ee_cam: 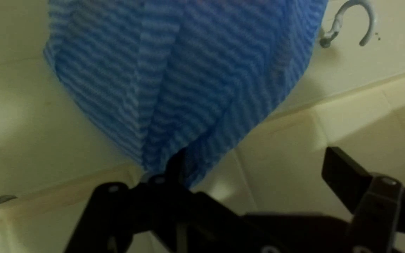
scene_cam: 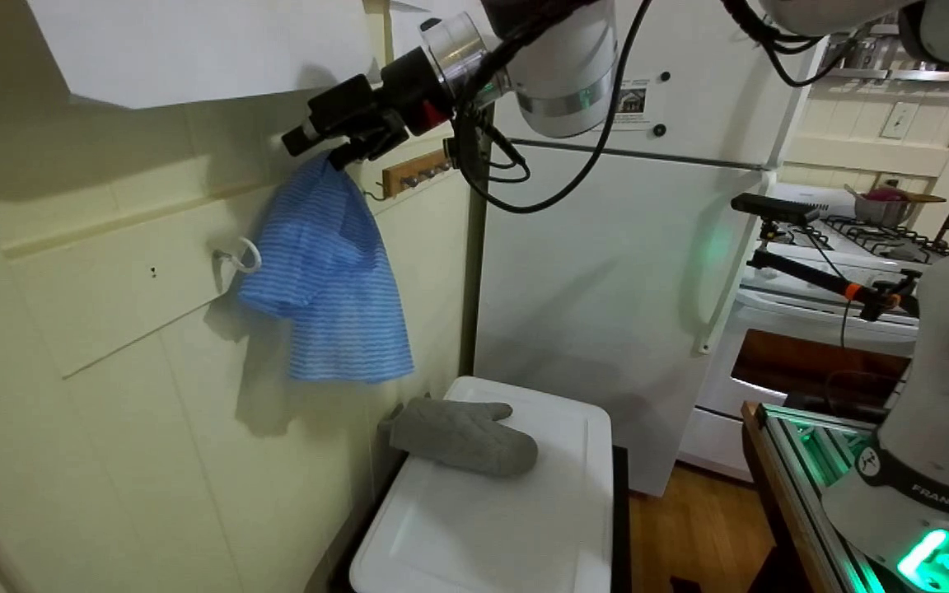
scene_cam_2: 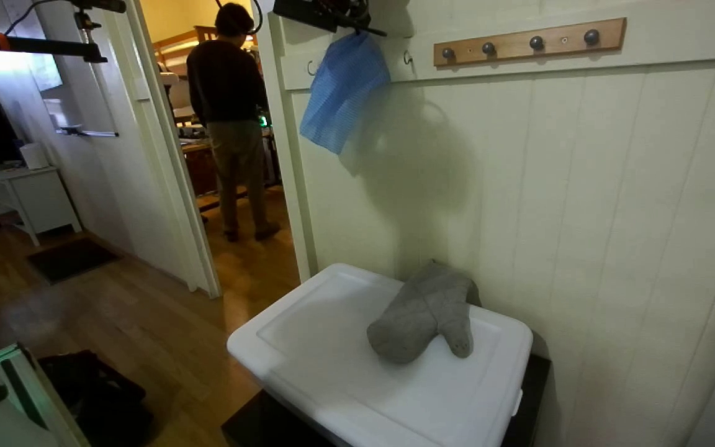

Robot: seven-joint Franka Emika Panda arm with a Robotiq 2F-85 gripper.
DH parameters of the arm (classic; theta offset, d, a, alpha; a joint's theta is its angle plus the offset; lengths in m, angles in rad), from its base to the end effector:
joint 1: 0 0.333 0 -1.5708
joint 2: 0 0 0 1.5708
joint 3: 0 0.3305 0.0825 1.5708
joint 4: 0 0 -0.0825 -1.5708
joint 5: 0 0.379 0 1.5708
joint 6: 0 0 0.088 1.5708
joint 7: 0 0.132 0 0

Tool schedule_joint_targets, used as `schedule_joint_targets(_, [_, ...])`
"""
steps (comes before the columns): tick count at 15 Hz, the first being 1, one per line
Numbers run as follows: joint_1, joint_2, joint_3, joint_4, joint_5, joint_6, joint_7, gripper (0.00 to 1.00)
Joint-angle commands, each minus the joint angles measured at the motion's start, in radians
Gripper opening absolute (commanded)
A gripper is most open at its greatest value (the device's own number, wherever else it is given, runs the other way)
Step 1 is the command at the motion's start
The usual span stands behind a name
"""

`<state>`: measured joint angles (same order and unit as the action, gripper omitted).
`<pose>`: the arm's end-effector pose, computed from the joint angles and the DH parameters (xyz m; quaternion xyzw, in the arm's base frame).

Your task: Hang the blue rag on the second hook

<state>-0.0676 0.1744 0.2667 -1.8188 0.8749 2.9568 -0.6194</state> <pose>0.6648 0.0730 0.5423 -0.8655 -0.0013 -0.4644 0.1877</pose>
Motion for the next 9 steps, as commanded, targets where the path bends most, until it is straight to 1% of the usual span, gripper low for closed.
schedule_joint_targets(1, [-0.010,-0.024,-0.011,0.004,0.005,-0.112,0.081,1.00])
schedule_joint_targets(5, [-0.029,-0.021,-0.011,0.045,0.032,-0.237,0.131,1.00])
schedule_joint_targets(9, [-0.038,-0.008,-0.013,0.072,0.037,-0.284,0.158,1.00])
